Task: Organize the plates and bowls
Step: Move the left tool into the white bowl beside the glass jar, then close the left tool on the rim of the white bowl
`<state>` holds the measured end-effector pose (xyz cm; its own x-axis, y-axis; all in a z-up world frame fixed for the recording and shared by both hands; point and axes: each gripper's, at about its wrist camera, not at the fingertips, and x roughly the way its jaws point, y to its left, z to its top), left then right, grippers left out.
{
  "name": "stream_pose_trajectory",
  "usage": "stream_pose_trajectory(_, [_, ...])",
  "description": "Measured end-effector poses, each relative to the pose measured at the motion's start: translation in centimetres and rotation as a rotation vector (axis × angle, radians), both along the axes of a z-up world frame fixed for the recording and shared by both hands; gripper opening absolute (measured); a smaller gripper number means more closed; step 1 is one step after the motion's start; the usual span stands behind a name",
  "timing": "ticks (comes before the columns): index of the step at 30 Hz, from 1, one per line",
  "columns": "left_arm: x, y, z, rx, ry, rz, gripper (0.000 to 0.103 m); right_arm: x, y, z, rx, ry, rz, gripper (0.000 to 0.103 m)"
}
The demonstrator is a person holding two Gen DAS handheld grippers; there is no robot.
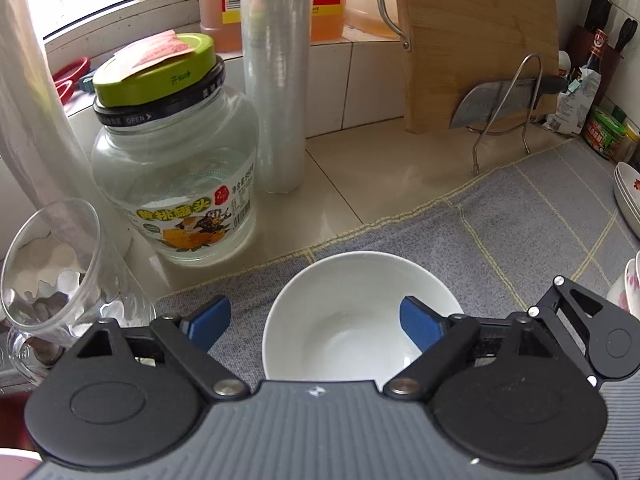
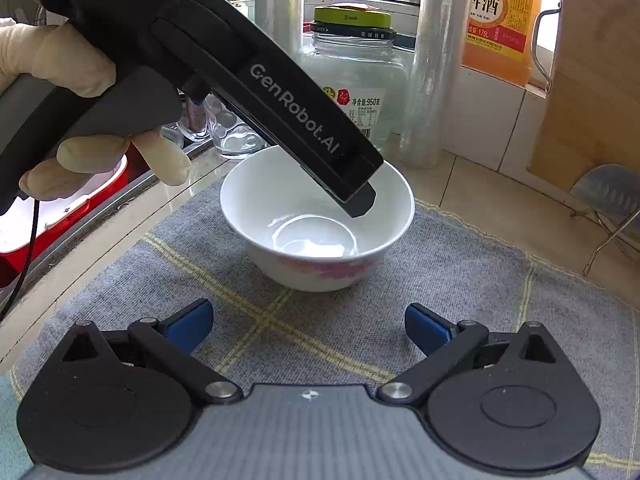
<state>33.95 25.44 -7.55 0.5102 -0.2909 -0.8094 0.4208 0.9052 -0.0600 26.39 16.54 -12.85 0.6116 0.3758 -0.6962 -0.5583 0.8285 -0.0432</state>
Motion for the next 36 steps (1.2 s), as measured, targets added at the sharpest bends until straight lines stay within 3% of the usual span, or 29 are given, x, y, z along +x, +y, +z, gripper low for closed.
stream_pose_trajectory(4, [0.8, 0.2, -0.3, -0.01, 0.04, -0.017, 0.079, 0.4, 0.4, 0.6, 0.0, -0.045, 0.004, 0.103])
stream_pose_trajectory(15, [1.3, 0.5, 0.0, -0.028, 0.075, -0.045, 0.058, 1.4, 0.4, 0.8, 0.022, -0.066, 0.012, 0.087])
stream_pose_trajectory(29, [1.3, 0.1, 0.2, 0.0, 0.07, -0.077, 0.055, 0.7, 0.4, 1.1, 0.019, -0.066, 0.021, 0.083])
stream_pose_trajectory(36, [1.9, -0.1, 0.4, 0.028, 0.112, -0.128, 0.055, 1.1, 0.5, 1.2, 0.008, -0.058, 0.03, 0.083])
